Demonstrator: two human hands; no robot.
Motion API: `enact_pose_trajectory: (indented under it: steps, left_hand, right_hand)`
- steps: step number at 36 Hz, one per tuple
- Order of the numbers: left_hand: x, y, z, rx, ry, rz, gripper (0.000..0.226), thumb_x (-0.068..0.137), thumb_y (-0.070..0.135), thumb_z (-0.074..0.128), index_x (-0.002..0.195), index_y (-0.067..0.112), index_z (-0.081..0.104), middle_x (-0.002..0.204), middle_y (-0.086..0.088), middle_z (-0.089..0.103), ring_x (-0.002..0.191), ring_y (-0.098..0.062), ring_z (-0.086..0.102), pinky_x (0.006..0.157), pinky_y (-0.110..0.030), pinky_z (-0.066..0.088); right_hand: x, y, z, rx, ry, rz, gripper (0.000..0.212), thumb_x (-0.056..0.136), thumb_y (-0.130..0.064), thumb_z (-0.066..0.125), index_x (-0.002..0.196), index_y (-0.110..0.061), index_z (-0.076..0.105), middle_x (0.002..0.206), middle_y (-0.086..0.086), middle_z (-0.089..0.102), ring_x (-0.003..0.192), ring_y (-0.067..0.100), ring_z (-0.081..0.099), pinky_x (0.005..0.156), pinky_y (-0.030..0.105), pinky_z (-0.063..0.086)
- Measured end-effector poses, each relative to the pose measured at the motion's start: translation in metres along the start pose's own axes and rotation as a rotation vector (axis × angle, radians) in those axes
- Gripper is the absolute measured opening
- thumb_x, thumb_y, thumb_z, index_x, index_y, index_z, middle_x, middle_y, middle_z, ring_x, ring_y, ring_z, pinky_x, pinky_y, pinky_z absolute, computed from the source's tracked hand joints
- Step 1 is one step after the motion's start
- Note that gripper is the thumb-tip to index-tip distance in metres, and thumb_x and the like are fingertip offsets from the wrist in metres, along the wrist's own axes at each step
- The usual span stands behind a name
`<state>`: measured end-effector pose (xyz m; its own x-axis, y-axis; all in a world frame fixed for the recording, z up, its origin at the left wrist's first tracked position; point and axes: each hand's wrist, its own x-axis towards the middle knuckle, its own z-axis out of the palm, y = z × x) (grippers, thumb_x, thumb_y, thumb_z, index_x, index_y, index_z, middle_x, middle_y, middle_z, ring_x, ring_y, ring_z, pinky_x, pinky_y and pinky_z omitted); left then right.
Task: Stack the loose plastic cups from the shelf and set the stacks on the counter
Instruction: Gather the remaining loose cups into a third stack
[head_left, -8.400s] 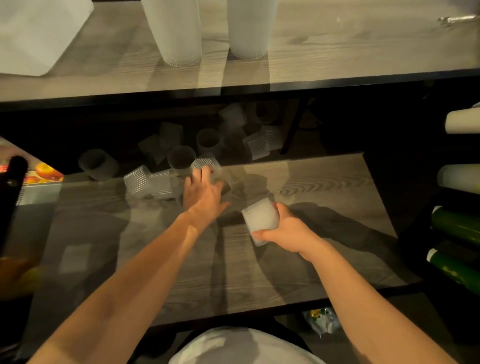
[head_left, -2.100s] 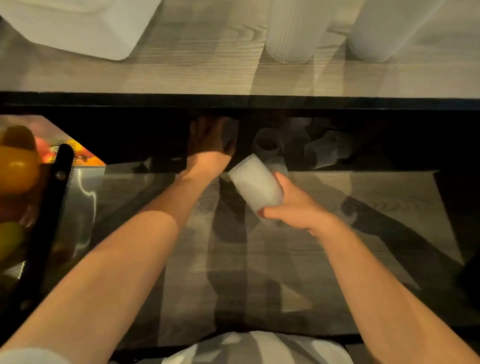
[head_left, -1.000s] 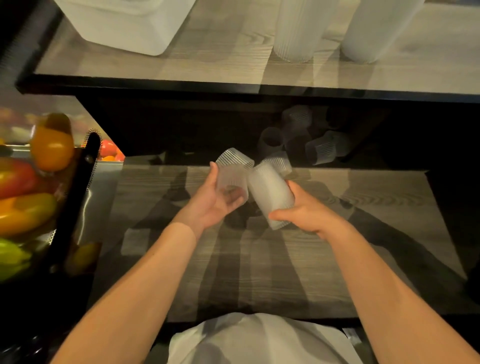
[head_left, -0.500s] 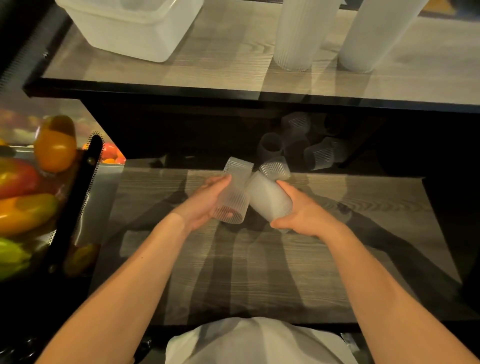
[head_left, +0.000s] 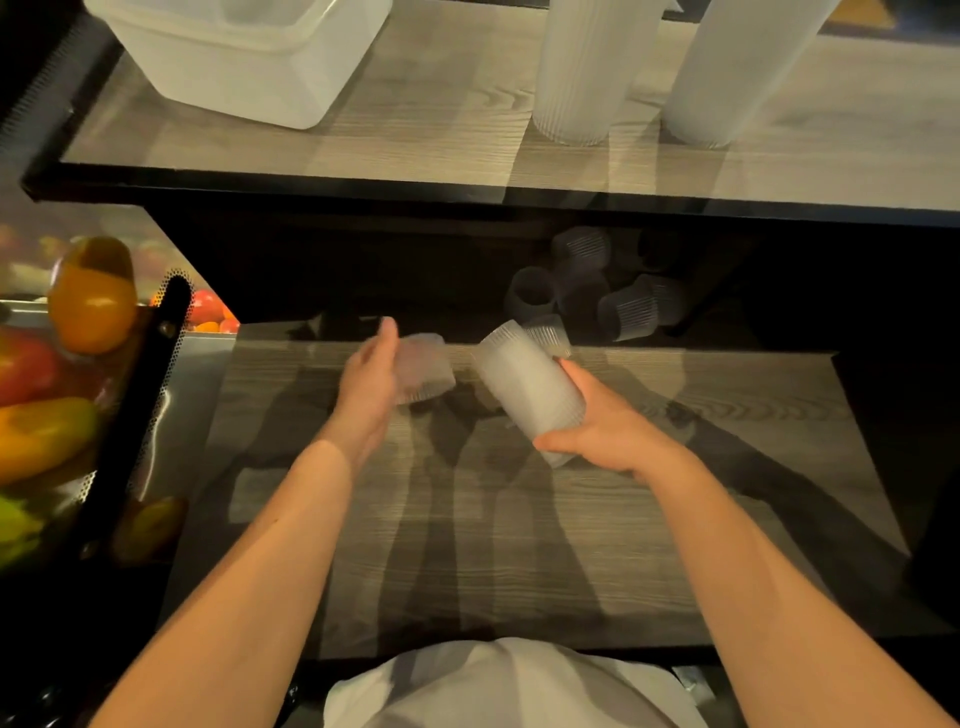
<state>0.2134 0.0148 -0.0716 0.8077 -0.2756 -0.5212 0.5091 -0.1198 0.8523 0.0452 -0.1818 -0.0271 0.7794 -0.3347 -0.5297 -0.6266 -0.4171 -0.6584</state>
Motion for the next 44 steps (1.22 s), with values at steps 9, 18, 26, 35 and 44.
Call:
enact_pose_trajectory:
  steps: [9, 18, 26, 35, 44]
  left_hand:
    - [-0.014, -0.001, 0.045, -0.394, -0.194, -0.079, 0.055, 0.096, 0.053, 0.047, 0.129, 0.01, 0.056, 0.127, -0.01, 0.067, 0.116, -0.019, 0.065, 0.103, -0.039, 0.049]
    - [-0.027, -0.018, 0.059, 0.148, -0.351, 0.067, 0.05, 0.095, 0.043, 0.059, 0.142, 0.027, 0.047, 0.137, 0.006, 0.054, 0.116, -0.001, 0.054, 0.088, -0.017, 0.046]
    - [-0.03, -0.013, 0.106, 0.388, -0.31, 0.166, 0.062, 0.1, 0.062, 0.025, 0.151, 0.029, 0.035, 0.152, -0.001, 0.039, 0.138, -0.019, 0.039, 0.115, -0.039, 0.031]
    - [0.018, -0.024, 0.165, 1.207, -0.135, 0.383, 0.082, 0.08, 0.059, 0.069, 0.146, 0.025, 0.033, 0.142, -0.014, 0.033, 0.132, -0.033, 0.028, 0.106, -0.046, 0.038]
    - [0.012, -0.026, 0.164, 0.494, -0.207, 0.233, 0.024, 0.103, 0.025, 0.048, 0.119, 0.019, 0.065, 0.11, -0.002, 0.061, 0.096, -0.016, 0.06, 0.073, -0.02, 0.048]
  right_hand:
    - [0.001, -0.003, 0.015, 0.202, -0.114, -0.019, 0.108, 0.064, -0.035, 0.089, 0.152, -0.039, 0.027, 0.137, -0.01, 0.052, 0.12, 0.011, 0.054, 0.101, 0.04, 0.051]
    - [-0.013, 0.011, -0.01, -0.061, -0.164, 0.071, 0.107, 0.075, -0.03, 0.083, 0.155, -0.042, 0.014, 0.132, -0.008, 0.046, 0.111, 0.014, 0.052, 0.084, 0.03, 0.049]
    - [-0.016, 0.037, -0.017, 0.118, -0.051, 0.155, 0.094, 0.072, -0.041, 0.086, 0.147, -0.031, 0.031, 0.13, -0.007, 0.054, 0.114, 0.014, 0.055, 0.097, 0.041, 0.051]
    - [-0.026, 0.07, -0.039, 0.129, 0.026, 0.239, 0.083, 0.075, -0.04, 0.084, 0.141, -0.026, 0.036, 0.131, -0.002, 0.051, 0.117, 0.02, 0.052, 0.099, 0.043, 0.047]
    - [-0.034, 0.094, -0.074, 0.196, 0.108, 0.244, 0.081, 0.074, -0.037, 0.086, 0.14, -0.028, 0.039, 0.126, -0.003, 0.055, 0.11, 0.019, 0.055, 0.09, 0.042, 0.051]
